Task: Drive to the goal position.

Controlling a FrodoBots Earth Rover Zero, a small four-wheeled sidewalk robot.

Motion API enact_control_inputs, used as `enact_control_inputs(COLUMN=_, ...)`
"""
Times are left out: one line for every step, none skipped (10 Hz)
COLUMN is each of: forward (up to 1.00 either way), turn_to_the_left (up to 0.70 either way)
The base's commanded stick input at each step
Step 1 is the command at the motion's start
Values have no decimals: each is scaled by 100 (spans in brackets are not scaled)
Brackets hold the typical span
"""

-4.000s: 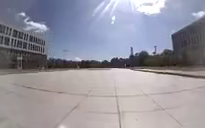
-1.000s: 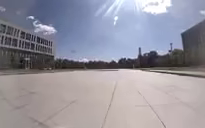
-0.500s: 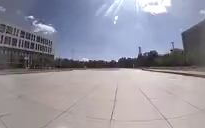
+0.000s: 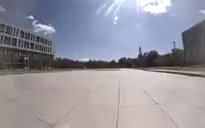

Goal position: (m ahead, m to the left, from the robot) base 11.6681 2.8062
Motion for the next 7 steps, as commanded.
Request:
enact_control_inputs(forward=70, turn_to_the_left=1)
enact_control_inputs(forward=70, turn_to_the_left=1)
enact_control_inputs(forward=70, turn_to_the_left=1)
enact_control_inputs(forward=70, turn_to_the_left=1)
enact_control_inputs(forward=70, turn_to_the_left=1)
enact_control_inputs(forward=70, turn_to_the_left=1)
enact_control_inputs(forward=70, turn_to_the_left=1)
